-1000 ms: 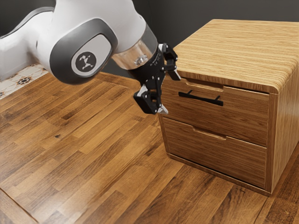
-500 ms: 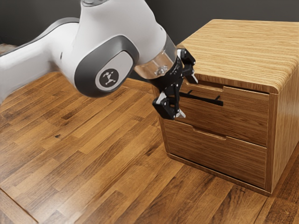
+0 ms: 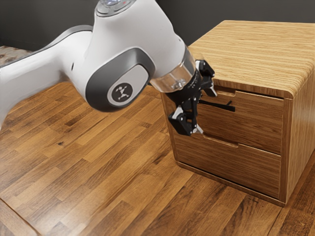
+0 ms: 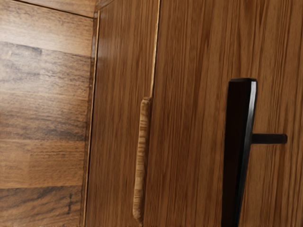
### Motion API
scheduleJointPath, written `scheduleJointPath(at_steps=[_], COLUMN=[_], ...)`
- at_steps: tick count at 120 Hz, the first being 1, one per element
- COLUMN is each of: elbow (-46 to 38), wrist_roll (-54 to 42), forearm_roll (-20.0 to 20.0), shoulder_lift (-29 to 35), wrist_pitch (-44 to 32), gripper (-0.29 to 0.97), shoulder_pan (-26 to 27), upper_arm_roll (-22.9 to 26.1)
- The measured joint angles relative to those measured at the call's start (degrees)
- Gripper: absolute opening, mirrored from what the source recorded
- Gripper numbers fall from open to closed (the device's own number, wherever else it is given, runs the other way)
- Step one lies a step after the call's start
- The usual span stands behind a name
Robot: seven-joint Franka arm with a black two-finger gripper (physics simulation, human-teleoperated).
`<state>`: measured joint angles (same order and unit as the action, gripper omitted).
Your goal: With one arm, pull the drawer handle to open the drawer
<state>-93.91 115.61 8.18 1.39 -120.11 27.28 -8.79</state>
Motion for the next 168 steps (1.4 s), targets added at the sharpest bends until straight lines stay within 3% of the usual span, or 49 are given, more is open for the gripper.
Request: scheduleJointPath(at_steps=[106, 120, 148, 168], elbow=[-1.6, -1.5, -1.5, -1.6], wrist_roll=[1.4, 1.5, 1.2, 1.0], forearm_roll=[-0.3, -0.3, -0.6, -0.6], shoulder_lift=[-0.8, -0.9, -0.9, -0.8], wrist_pitch=[-0.8, -0.8, -0.5, -0.2], gripper=[0.66, 0.55, 0.12, -0.03], shoulder_pan=[0.2, 0.1, -0.6, 0.9], upper_arm_roll=[-0.4, -0.3, 0.4, -1.0])
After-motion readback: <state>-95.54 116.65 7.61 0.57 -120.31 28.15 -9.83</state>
